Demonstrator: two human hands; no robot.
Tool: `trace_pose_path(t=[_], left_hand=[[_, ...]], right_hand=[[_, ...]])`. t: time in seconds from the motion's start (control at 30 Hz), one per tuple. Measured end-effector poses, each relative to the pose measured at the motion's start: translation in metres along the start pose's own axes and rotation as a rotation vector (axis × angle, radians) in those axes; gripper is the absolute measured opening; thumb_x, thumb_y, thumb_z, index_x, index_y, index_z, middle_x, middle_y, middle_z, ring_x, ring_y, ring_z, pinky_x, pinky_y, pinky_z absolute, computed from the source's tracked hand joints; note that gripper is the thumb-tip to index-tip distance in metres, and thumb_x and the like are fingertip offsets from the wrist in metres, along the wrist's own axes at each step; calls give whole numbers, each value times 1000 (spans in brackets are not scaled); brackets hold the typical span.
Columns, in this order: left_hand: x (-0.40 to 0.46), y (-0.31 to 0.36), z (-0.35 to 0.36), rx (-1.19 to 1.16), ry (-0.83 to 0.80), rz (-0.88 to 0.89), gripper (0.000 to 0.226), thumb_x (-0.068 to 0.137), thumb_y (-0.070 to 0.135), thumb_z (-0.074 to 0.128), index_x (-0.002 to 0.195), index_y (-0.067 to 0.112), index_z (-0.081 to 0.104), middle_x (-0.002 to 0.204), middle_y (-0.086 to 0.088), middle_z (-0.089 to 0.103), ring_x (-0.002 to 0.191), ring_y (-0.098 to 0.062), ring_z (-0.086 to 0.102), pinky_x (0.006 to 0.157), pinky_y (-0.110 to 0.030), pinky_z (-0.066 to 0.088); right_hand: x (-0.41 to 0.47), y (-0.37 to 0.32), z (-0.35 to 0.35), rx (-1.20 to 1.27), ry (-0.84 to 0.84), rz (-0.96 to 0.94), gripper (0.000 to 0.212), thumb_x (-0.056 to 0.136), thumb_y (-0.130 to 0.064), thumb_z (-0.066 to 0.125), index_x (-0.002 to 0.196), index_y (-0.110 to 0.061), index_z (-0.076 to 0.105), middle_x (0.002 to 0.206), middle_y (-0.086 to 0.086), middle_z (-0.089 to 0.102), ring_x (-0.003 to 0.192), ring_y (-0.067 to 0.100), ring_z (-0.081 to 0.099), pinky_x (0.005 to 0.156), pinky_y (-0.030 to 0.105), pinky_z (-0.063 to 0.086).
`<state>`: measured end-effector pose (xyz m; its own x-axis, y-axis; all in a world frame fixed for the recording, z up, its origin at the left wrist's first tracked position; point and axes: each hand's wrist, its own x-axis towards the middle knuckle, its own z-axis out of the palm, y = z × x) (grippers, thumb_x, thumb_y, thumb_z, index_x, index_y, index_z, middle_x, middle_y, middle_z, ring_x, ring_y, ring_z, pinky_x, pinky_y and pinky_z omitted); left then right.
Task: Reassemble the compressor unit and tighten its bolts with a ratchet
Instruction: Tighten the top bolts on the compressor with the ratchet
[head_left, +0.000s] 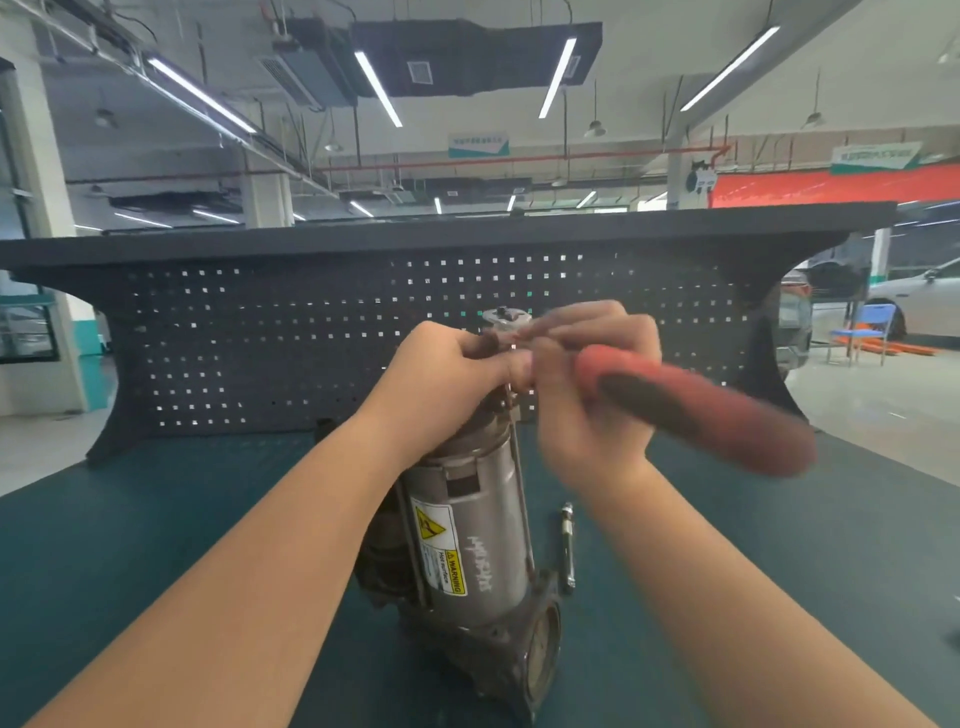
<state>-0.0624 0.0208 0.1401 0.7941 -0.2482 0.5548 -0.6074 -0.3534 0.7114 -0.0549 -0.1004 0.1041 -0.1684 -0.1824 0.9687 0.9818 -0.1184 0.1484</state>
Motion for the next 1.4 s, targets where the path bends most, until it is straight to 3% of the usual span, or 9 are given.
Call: trace_pose_path(t=[0.17, 0.3, 0.43, 0.7, 0.93, 1.03, 1.17, 1.23, 1.4], left_hand=[[-1, -3, 1, 25, 28, 4, 20, 87, 34, 70, 79, 19, 80, 75, 3, 76, 70, -4, 68, 71, -18, 52], [-1, -3, 3, -12, 21, 1, 22, 77, 41, 77, 70, 20, 79, 71, -10, 74, 63, -12, 63, 66, -24, 47], [2, -3, 1, 98, -8, -27, 45, 88, 11, 64, 45, 24, 59, 37, 18, 51, 39, 4, 48, 45, -9, 38], [0, -2, 3, -9, 11, -28, 18, 87, 31, 70, 79, 17, 79, 80, -2, 77, 78, -14, 72, 70, -20, 53], [-1, -2, 4, -26, 27, -19, 14, 63, 41, 71, 53, 30, 71, 45, 6, 56, 47, -7, 44, 46, -18, 37], [-1, -3, 3, 14, 46, 10, 26, 78, 31, 73, 52, 34, 72, 47, 11, 61, 42, -2, 51, 45, -14, 40], [1, -6, 3, 12, 67, -22, 22, 87, 33, 70, 71, 23, 80, 72, 1, 76, 67, -8, 68, 67, -19, 52], [1, -5, 4, -12, 69, -20, 22, 87, 32, 70, 72, 19, 80, 69, -1, 75, 62, -6, 66, 59, -13, 48], [2, -4, 5, 65, 62, -40, 33, 77, 34, 77, 51, 17, 67, 42, 7, 55, 37, -2, 40, 39, -10, 32]], right_hand=[[25, 8, -10, 693, 687, 1057, 16, 100, -12, 44, 85, -12, 49, 72, 7, 62, 42, 11, 47, 41, 18, 36], [20, -4, -9, 350, 286, 511, 15, 96, -9, 51, 86, -19, 48, 72, -3, 65, 50, 12, 56, 47, 20, 44], [9, -6, -7, -178, -286, -119, 31, 75, 4, 72, 87, -15, 51, 88, 0, 58, 80, 10, 62, 70, 22, 51], [25, 11, -11, 643, 607, 1058, 16, 101, -16, 47, 87, -10, 50, 75, 8, 64, 43, 10, 51, 42, 19, 42], [11, 0, -11, -185, -166, -212, 17, 84, -17, 69, 79, -12, 53, 85, 5, 58, 75, 6, 64, 65, 17, 49], [7, -3, -5, -101, -11, -35, 19, 91, -23, 64, 81, -15, 50, 85, -1, 63, 71, 9, 65, 64, 19, 52], [26, 5, -14, 472, 545, 914, 16, 99, -17, 51, 84, -12, 51, 74, 3, 67, 44, 11, 54, 45, 19, 44], [27, 10, -15, 651, 645, 1092, 17, 101, -17, 48, 85, -10, 50, 76, 8, 64, 44, 10, 50, 42, 19, 41], [19, -4, -11, -38, 6, 116, 8, 86, -8, 64, 80, -6, 58, 72, -8, 60, 73, -5, 62, 65, 10, 48]])
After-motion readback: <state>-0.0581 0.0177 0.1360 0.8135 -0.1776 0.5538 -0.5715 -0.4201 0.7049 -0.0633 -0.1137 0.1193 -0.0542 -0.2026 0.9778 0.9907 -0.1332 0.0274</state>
